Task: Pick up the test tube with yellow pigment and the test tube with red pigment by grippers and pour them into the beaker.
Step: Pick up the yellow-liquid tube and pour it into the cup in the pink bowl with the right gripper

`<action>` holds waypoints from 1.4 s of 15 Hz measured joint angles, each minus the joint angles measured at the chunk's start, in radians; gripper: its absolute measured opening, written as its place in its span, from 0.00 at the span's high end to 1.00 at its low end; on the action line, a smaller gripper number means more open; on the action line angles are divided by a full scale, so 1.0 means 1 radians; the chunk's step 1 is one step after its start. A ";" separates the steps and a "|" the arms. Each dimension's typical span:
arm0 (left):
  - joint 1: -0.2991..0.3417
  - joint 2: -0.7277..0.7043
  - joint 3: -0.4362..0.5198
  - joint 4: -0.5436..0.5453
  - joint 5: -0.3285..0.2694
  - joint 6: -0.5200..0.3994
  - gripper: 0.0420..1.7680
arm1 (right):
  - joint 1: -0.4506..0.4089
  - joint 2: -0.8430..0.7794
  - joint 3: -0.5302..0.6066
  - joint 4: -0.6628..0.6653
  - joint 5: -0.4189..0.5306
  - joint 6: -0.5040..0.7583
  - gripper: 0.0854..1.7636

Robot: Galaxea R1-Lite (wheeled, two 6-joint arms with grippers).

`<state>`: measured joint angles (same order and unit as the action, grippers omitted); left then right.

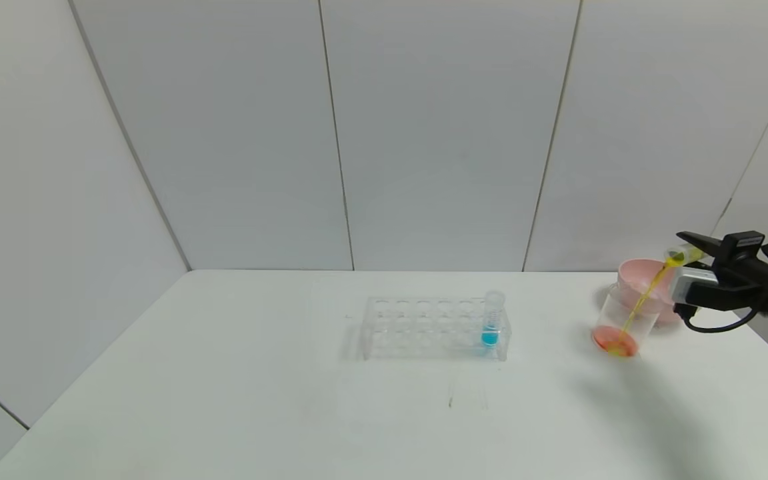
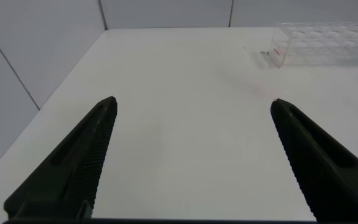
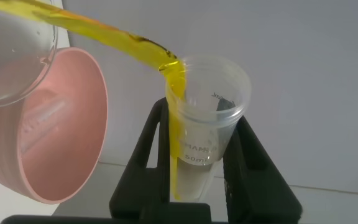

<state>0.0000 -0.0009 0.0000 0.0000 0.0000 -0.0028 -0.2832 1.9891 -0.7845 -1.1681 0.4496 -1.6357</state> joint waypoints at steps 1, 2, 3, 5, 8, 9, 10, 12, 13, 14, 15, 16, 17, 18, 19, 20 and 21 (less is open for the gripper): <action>0.000 0.000 0.000 0.000 0.000 0.000 0.00 | 0.001 0.000 0.000 0.000 -0.016 -0.013 0.73; 0.000 0.000 0.000 0.000 0.000 0.000 0.00 | 0.000 0.000 0.000 0.001 -0.028 -0.024 0.73; 0.000 0.000 0.000 0.000 0.000 0.000 0.00 | 0.001 0.000 0.001 0.003 -0.032 -0.028 0.73; 0.000 0.000 0.000 0.000 0.000 0.000 0.00 | 0.006 0.000 0.001 0.006 -0.032 -0.027 0.73; 0.000 0.000 0.000 0.000 0.000 0.000 0.00 | 0.007 0.000 -0.003 0.006 -0.036 -0.036 0.73; 0.000 0.000 0.000 0.000 0.000 0.000 0.00 | 0.007 0.000 -0.004 0.006 -0.052 -0.046 0.73; 0.000 0.000 0.000 0.000 0.000 0.000 0.00 | 0.007 0.000 -0.004 0.006 -0.072 -0.063 0.73; 0.000 0.000 0.000 0.000 0.000 0.000 0.00 | 0.010 0.000 -0.005 0.007 -0.086 -0.074 0.73; 0.000 0.000 0.000 0.000 0.000 0.000 0.00 | 0.014 0.000 -0.004 0.006 -0.087 -0.074 0.73; 0.000 0.000 0.000 0.000 0.000 0.000 0.00 | 0.020 0.000 -0.001 0.006 -0.087 -0.073 0.73; 0.000 0.000 0.000 0.000 0.000 0.000 0.00 | 0.025 0.000 0.000 0.006 -0.088 -0.074 0.73; 0.000 0.000 0.000 0.000 0.000 0.000 0.00 | 0.031 0.000 0.001 0.003 -0.088 -0.074 0.73; 0.000 0.000 0.000 0.000 0.000 0.000 0.00 | 0.039 0.000 0.000 0.001 -0.094 -0.074 0.73; 0.000 0.000 0.000 0.000 0.000 0.000 0.00 | 0.048 -0.001 -0.001 0.001 -0.113 -0.074 0.73; 0.000 0.000 0.000 0.000 0.000 0.000 0.00 | 0.057 -0.002 0.000 0.001 -0.125 -0.076 0.73; 0.000 0.000 0.000 0.000 0.000 0.000 0.00 | 0.068 -0.004 0.001 0.001 -0.128 -0.073 0.73; 0.000 0.000 0.000 0.000 0.000 0.000 0.00 | 0.076 -0.005 0.001 0.001 -0.130 -0.066 0.73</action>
<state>0.0000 -0.0009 0.0000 0.0000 0.0000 -0.0023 -0.2072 1.9838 -0.7832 -1.1666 0.3191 -1.7015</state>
